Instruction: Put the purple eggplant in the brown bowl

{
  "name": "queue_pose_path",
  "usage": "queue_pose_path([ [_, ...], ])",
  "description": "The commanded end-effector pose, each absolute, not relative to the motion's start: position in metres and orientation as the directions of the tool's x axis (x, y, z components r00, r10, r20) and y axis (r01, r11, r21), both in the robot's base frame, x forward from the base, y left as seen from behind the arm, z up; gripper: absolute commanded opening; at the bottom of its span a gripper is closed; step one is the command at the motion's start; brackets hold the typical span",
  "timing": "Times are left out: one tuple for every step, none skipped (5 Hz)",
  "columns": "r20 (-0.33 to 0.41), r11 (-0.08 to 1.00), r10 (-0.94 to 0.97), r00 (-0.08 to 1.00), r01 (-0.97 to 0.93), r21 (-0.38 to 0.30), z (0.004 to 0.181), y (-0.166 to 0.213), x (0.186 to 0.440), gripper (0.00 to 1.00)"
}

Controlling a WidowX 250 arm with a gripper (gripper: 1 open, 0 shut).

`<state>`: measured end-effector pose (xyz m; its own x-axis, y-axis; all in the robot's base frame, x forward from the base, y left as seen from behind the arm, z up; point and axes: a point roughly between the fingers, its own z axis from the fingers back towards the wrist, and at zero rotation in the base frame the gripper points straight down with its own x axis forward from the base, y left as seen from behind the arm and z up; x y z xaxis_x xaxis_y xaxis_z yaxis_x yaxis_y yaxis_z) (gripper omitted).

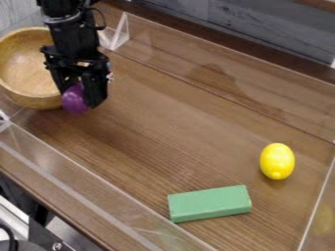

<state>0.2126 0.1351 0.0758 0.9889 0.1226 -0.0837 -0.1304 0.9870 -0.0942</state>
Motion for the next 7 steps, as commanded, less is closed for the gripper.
queue_pose_path([
  [-0.048, 0.987, 0.150, 0.988, -0.153, -0.058, 0.080, 0.148, 0.212, 0.00],
  [-0.052, 0.986, 0.157, 0.986, -0.160, -0.054, 0.075, 0.150, 0.212, 0.00],
  [-0.054, 0.985, 0.163, 0.985, -0.166, -0.052, 0.072, 0.151, 0.211, 0.00],
  [-0.058, 0.984, 0.169, 0.984, -0.172, -0.053, 0.071, 0.151, 0.211, 0.00],
  [-0.061, 0.983, 0.175, 0.983, -0.178, -0.054, 0.070, 0.151, 0.210, 0.00],
  [-0.065, 0.981, 0.181, 0.981, -0.184, -0.055, 0.069, 0.151, 0.209, 0.00],
  [-0.069, 0.980, 0.185, 0.980, -0.189, -0.055, 0.068, 0.151, 0.209, 0.00],
])
